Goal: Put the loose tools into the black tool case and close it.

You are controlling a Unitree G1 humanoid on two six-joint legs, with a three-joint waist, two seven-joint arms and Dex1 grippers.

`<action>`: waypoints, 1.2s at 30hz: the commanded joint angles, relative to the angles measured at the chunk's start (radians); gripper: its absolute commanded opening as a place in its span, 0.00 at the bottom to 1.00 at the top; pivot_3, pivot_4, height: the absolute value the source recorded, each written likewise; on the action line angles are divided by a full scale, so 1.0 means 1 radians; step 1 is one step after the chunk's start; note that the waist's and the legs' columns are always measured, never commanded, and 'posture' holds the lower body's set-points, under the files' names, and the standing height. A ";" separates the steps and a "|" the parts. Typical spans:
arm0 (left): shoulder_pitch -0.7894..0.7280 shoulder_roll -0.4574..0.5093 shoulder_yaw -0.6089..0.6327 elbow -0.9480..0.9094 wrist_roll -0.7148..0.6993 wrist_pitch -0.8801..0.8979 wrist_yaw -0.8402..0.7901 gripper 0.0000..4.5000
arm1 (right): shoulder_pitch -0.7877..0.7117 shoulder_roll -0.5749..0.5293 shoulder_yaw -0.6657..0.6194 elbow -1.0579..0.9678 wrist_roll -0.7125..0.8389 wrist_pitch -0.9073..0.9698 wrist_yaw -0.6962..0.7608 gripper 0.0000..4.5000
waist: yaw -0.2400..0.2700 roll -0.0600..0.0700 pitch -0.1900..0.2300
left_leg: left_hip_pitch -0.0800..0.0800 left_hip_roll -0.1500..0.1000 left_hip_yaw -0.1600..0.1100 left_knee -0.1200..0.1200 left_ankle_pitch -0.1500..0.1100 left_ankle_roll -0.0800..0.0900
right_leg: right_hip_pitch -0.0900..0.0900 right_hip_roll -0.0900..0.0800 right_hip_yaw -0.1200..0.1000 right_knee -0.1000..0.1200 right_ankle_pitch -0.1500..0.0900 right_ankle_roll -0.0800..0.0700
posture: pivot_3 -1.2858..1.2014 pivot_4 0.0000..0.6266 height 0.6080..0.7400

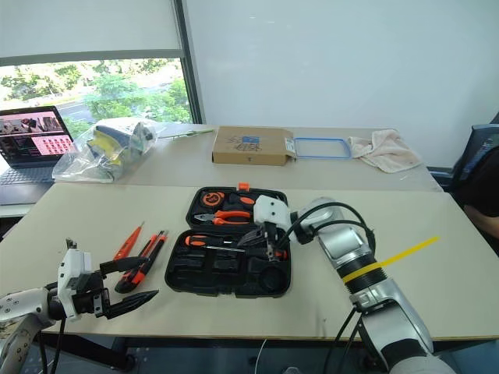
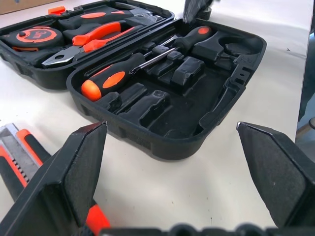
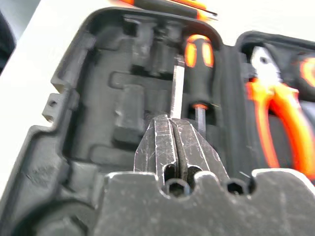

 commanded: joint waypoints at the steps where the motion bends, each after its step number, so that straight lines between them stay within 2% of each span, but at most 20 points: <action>1: 0.002 0.003 0.019 -0.031 -0.008 -0.008 0.007 1.00 | -0.002 -0.013 -0.006 0.005 -0.021 -0.015 -0.021 0.01 | -0.001 0.000 0.000 | 0.000 0.000 0.000 0.000 0.000 0.000 | 0.000 0.000 0.000 0.000 0.000 0.000 | 0.52 0.24 1.00; 13: 0.001 0.016 0.028 -0.030 -0.005 0.000 0.015 1.00 | 0.040 0.034 0.083 0.052 -0.090 -0.032 -0.039 0.01 | -0.006 0.000 0.000 | 0.001 0.000 0.000 0.000 0.000 0.000 | 0.000 0.001 0.001 0.000 0.000 0.000 | 0.52 0.24 1.00; 22: 0.022 0.032 0.030 -0.021 0.009 0.027 0.043 1.00 | 0.052 0.052 0.121 0.083 -0.151 -0.015 -0.074 0.01 | -0.024 0.000 0.000 | 0.008 0.001 0.002 0.000 0.001 -0.001 | 0.003 0.001 0.004 0.001 0.000 -0.001 | 0.52 0.24 1.00; 25: 0.061 0.016 0.063 0.003 0.002 0.007 0.050 1.00 | 0.070 0.060 0.084 0.021 -0.097 -0.018 -0.058 0.01 | -0.025 0.000 0.000 | 0.008 0.001 0.002 -0.001 0.001 -0.001 | 0.004 0.001 0.005 0.001 0.000 -0.002 | 0.52 0.24 1.00; 29: 0.138 -0.024 0.185 0.061 -0.014 -0.052 0.075 1.00 | 0.139 0.041 -0.064 -0.119 0.063 -0.065 -0.042 0.01 | -0.024 0.000 0.000 | 0.008 0.002 0.002 -0.001 0.001 -0.001 | 0.002 0.001 0.004 0.001 0.001 -0.002 | 0.52 0.24 1.00; 32: 0.215 -0.048 0.291 0.110 -0.035 -0.056 0.098 1.00 | 0.241 -0.001 -0.186 -0.265 0.234 0.013 -0.014 0.18 | -0.021 0.000 0.000 | 0.005 0.001 0.002 -0.002 0.001 -0.001 | -0.001 -0.001 0.004 0.001 0.001 -0.002 | 0.52 0.24 1.00; 33: 0.240 -0.057 0.325 0.125 -0.042 -0.051 0.111 1.00 | 0.281 -0.022 -0.218 -0.308 0.274 0.019 -0.004 0.27 | -0.018 0.000 0.000 | 0.005 0.001 0.002 -0.002 0.000 -0.001 | 0.000 -0.001 0.004 0.000 0.001 -0.002 | 0.52 0.24 1.00; 36: 0.293 -0.085 0.417 0.188 -0.038 -0.052 0.170 1.00 | 0.406 -0.055 -0.319 -0.390 0.344 -0.037 -0.021 0.49 | -0.008 -0.001 -0.001 | 0.005 0.001 0.002 -0.002 -0.002 0.003 | 0.001 -0.003 0.002 -0.001 0.001 -0.002 | 0.52 0.24 1.00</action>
